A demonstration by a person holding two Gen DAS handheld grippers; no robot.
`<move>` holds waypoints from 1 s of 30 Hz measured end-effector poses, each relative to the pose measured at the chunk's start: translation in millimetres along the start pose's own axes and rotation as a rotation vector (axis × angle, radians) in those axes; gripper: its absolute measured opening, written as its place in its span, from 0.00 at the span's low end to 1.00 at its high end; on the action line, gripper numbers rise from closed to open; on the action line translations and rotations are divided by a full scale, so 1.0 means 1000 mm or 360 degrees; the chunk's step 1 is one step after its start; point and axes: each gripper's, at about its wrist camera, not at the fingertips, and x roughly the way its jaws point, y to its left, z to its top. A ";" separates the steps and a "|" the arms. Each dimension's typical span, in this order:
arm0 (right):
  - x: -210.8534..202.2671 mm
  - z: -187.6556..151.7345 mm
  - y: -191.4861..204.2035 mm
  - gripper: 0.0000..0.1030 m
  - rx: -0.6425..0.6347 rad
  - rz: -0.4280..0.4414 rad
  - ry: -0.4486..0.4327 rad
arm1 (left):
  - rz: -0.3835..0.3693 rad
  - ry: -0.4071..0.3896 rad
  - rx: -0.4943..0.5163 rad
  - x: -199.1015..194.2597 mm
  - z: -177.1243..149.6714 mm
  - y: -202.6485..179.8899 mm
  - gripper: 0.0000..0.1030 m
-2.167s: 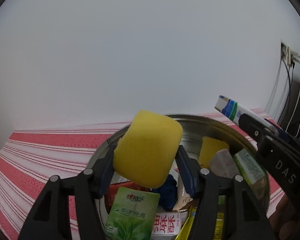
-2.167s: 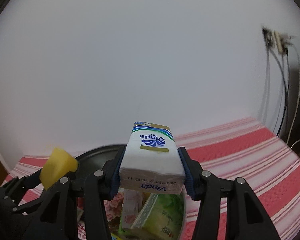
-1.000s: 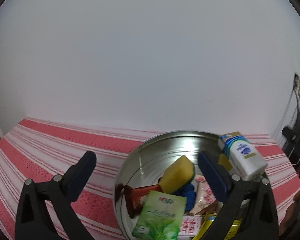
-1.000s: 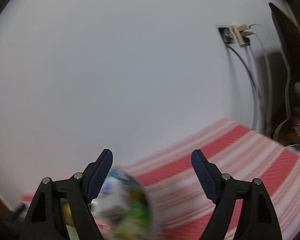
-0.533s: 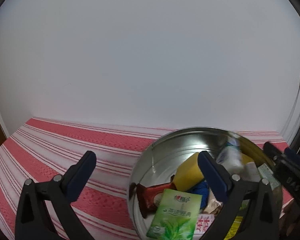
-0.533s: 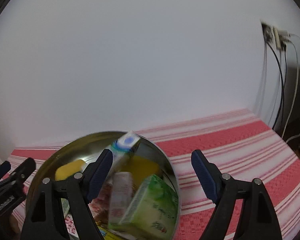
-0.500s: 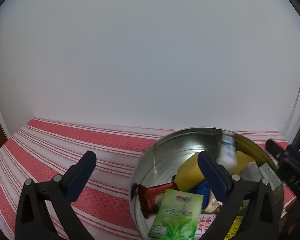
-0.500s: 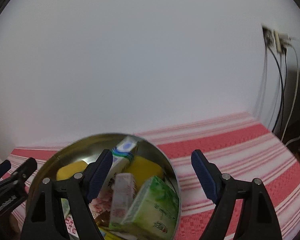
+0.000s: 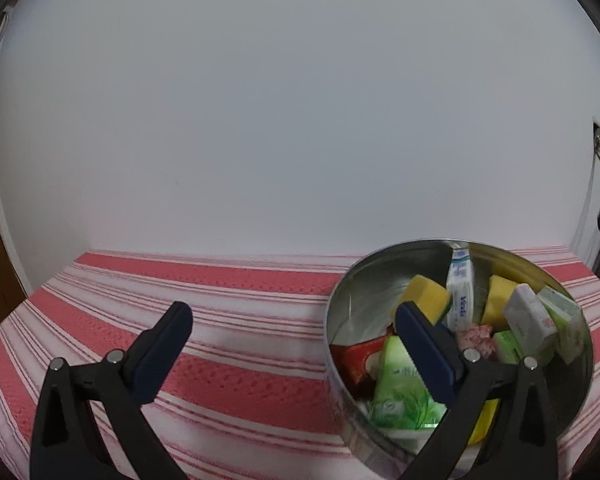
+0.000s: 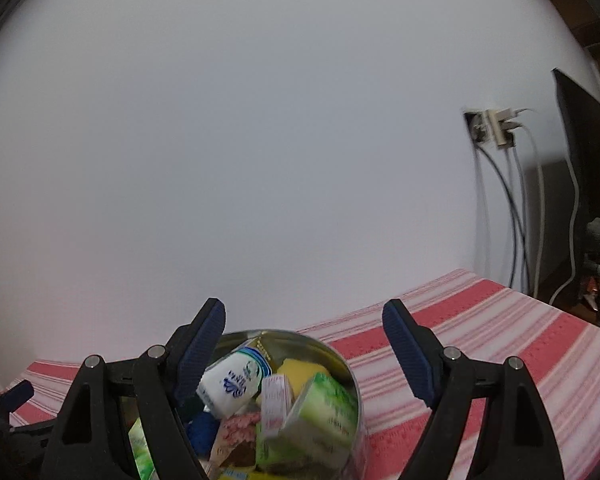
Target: Organize objects
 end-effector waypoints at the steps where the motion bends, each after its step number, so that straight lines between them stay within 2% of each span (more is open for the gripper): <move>1: -0.008 -0.001 0.005 0.82 -0.0020 0.0001 -0.0006 | -0.0010 -0.0003 -0.0013 0.000 -0.001 0.001 1.00; 5: -0.044 0.000 0.027 0.85 -0.0175 -0.0070 -0.0072 | -0.0017 -0.0058 0.0000 -0.009 -0.008 0.004 1.00; 8: -0.061 -0.010 0.033 0.85 -0.0178 -0.0047 -0.0088 | 0.0015 -0.0077 0.0055 -0.013 -0.014 0.004 1.00; 13: -0.085 -0.019 0.043 0.85 -0.0206 -0.0058 -0.0144 | -0.0040 -0.0123 0.0069 -0.024 -0.020 0.003 1.00; 18: -0.096 -0.021 0.047 0.85 -0.0197 -0.0128 -0.0192 | -0.0031 -0.0141 0.0104 -0.022 -0.022 -0.005 1.00; 23: -0.097 -0.019 0.050 0.85 -0.0196 -0.0128 -0.0181 | -0.0046 -0.0145 0.0070 -0.025 -0.021 -0.003 1.00; 30: -0.105 -0.020 0.055 0.86 -0.0229 -0.0131 -0.0246 | -0.0056 -0.0172 0.0071 -0.030 -0.021 -0.002 1.00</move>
